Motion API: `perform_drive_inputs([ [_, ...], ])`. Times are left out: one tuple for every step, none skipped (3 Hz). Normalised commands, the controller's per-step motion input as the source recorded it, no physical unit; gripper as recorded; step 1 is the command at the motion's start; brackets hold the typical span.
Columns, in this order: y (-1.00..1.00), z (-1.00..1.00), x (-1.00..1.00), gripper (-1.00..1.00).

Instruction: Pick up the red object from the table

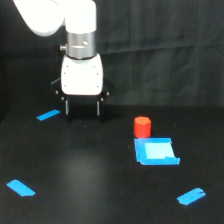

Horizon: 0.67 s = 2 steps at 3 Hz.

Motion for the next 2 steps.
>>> perform_drive_inputs([
  [-0.16, -0.24, 0.95, 0.98],
  [-0.16, -0.42, 0.98, 0.98],
])
